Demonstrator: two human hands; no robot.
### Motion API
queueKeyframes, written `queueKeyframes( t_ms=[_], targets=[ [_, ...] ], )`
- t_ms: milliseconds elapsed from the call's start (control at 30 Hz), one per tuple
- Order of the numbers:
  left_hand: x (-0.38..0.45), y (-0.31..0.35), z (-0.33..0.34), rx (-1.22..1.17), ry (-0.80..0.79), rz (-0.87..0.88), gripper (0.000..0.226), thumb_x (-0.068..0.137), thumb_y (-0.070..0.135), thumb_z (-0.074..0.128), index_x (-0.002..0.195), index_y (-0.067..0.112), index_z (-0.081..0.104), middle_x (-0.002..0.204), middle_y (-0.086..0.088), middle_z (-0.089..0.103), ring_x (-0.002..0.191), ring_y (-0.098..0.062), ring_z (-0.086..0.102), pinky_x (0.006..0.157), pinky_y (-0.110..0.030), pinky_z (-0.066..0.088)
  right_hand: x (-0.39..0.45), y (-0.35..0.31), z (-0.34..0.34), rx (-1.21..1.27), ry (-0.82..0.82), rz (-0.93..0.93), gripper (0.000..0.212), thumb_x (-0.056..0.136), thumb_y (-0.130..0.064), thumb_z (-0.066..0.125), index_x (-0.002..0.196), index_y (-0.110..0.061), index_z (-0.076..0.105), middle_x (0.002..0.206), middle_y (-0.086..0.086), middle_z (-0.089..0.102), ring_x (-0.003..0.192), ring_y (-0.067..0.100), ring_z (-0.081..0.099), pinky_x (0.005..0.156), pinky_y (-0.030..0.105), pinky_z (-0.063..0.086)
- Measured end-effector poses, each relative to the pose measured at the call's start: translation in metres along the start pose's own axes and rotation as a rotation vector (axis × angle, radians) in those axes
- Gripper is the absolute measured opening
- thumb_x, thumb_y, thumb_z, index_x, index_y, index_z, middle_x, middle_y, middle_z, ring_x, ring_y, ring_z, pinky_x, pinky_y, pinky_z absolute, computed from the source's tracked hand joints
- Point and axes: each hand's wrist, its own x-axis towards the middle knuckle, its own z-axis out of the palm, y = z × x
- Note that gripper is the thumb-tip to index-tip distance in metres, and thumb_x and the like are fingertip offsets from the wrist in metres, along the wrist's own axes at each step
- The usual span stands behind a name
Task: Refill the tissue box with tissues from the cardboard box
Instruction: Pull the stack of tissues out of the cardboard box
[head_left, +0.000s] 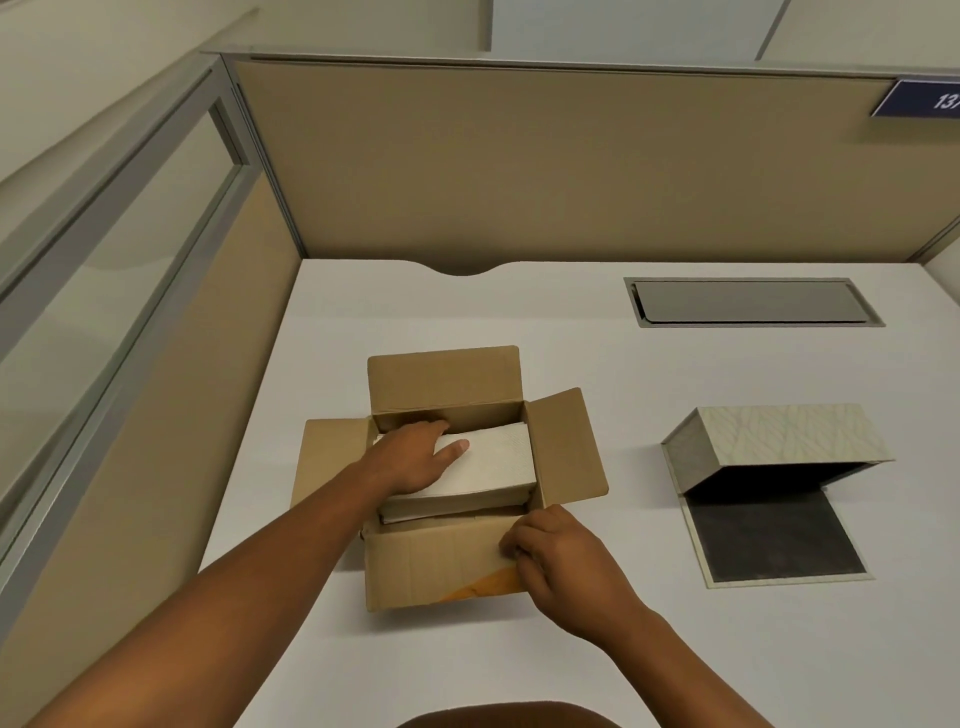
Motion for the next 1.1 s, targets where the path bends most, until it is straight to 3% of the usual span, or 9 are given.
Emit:
queueKeyframes(
  t_ms=[333, 500, 800, 967, 1100],
  targets=[
    [0.032, 0.001, -0.005, 0.263, -0.235, -0.034, 0.094, 0.08, 0.086, 0.027, 0.14, 0.017, 0.05, 0.139, -0.005, 0.057, 0.122, -0.024, 0.055, 0.101, -0.041, 0.045, 0.003, -0.002, -0.001, 0.016, 0.006, 0.01, 0.029, 0.094, -0.025, 0.044, 0.108, -0.024, 0.07, 0.109, -0.007, 0.066, 0.096, 0.011, 0.053, 0.079, 0.024, 0.048],
    [0.038, -0.003, -0.003, 0.178, -0.299, -0.026, 0.091, 0.083, 0.082, 0.033, 0.142, 0.014, 0.047, 0.144, -0.007, 0.053, 0.126, -0.024, 0.052, 0.104, -0.04, 0.044, 0.005, -0.001, 0.002, 0.031, 0.014, 0.016, 0.038, 0.091, -0.031, 0.036, 0.105, -0.024, 0.071, 0.105, -0.007, 0.067, 0.095, 0.01, 0.053, 0.077, 0.023, 0.047],
    [0.049, -0.004, -0.012, 0.12, -0.42, -0.058, 0.1, 0.08, 0.083, 0.039, 0.151, 0.014, 0.031, 0.156, -0.007, 0.038, 0.136, -0.026, 0.043, 0.11, -0.04, 0.038, 0.008, 0.0, 0.003, 0.05, 0.017, 0.031, 0.027, 0.093, -0.023, 0.047, 0.105, -0.023, 0.072, 0.105, -0.007, 0.067, 0.095, 0.009, 0.053, 0.078, 0.024, 0.05],
    [0.052, -0.005, -0.009, 0.158, -0.448, -0.054, 0.091, 0.079, 0.077, 0.052, 0.145, 0.016, 0.038, 0.146, -0.006, 0.048, 0.126, -0.025, 0.05, 0.105, -0.041, 0.044, 0.01, -0.001, 0.003, 0.058, 0.02, 0.041, 0.027, 0.094, -0.022, 0.048, 0.105, -0.023, 0.072, 0.106, -0.007, 0.067, 0.095, 0.008, 0.053, 0.078, 0.023, 0.05],
    [0.054, -0.005, -0.005, 0.139, -0.46, -0.082, 0.096, 0.069, 0.082, 0.058, 0.14, 0.019, 0.046, 0.143, -0.004, 0.051, 0.123, -0.024, 0.052, 0.104, -0.042, 0.045, 0.01, -0.002, 0.003, 0.068, 0.014, 0.049, 0.027, 0.094, -0.023, 0.048, 0.105, -0.023, 0.072, 0.106, -0.007, 0.067, 0.096, 0.008, 0.053, 0.079, 0.023, 0.05]
  ],
)
